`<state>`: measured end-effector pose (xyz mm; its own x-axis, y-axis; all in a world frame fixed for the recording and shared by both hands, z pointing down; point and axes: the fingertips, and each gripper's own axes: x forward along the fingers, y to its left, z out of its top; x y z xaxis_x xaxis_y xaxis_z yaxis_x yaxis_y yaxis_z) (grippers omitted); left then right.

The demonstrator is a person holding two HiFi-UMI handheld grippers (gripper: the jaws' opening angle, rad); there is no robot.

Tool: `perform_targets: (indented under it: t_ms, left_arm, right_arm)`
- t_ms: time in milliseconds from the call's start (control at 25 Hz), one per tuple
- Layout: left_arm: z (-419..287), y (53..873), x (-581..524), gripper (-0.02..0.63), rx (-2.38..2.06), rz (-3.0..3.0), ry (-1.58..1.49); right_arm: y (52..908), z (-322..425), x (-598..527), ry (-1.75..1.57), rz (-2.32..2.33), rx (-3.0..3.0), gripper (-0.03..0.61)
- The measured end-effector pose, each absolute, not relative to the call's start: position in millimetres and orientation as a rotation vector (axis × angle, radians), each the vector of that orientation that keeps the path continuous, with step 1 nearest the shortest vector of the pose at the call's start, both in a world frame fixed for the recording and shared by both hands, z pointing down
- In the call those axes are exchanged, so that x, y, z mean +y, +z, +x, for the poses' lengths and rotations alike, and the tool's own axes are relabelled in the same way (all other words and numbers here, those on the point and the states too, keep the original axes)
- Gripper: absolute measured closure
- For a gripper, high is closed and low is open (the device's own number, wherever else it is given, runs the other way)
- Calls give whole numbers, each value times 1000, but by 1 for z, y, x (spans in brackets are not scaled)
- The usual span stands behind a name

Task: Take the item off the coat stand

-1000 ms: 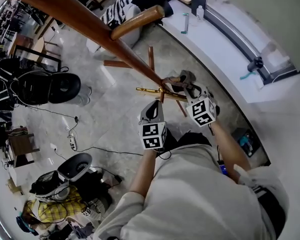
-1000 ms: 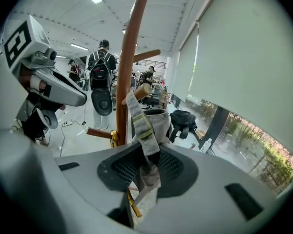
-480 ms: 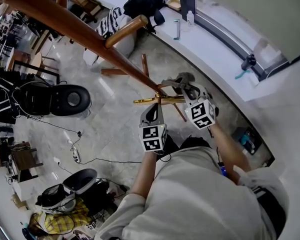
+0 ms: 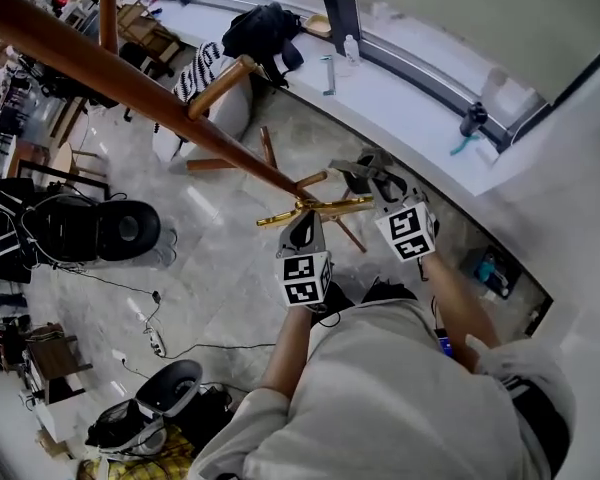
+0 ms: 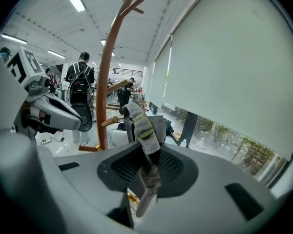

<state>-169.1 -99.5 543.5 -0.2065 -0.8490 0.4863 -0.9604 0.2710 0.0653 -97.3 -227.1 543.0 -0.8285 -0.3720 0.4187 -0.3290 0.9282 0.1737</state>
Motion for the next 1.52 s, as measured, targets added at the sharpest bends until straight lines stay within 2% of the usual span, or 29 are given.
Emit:
perform_targets:
  t_ms: [480,880,1520]
  left_arm:
    - [-82,498,-119,601,-1949,1924,355]
    - [15,490,-139,601,-1745,2160,362]
    - [67,378,-155,601,-1509,2558,238]
  right_arm:
    - [486,47,-201,-36,907,-2601,500]
    - [465,167,-173,37,1216,-2538,500]
    - [357,215,-138,-40,1648,-2472,500]
